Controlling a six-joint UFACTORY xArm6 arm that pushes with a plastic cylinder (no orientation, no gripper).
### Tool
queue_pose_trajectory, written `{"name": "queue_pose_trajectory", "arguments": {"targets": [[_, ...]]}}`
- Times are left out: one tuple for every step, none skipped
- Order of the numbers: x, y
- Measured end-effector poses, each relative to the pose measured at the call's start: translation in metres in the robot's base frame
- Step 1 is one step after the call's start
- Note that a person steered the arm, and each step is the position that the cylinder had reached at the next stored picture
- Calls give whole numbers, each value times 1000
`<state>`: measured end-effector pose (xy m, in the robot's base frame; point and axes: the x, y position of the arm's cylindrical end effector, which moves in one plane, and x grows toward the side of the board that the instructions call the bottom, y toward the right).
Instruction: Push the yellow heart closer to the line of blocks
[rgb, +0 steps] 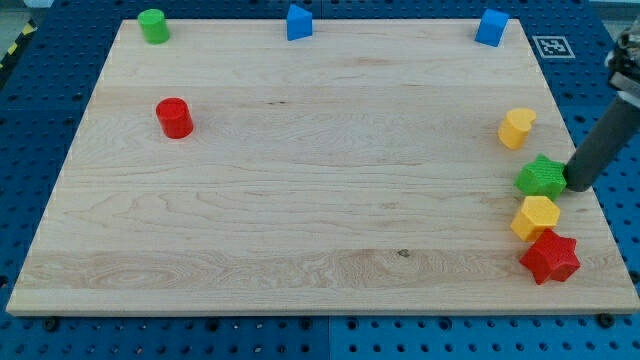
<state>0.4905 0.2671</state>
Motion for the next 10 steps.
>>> {"name": "queue_pose_trajectory", "arguments": {"targets": [[1,-8],[0,12],[-33,57],[-79,65],[-97,35],[-97,11],[-98,-4],[-98,-18],[-98,-24],[-98,-30]]}}
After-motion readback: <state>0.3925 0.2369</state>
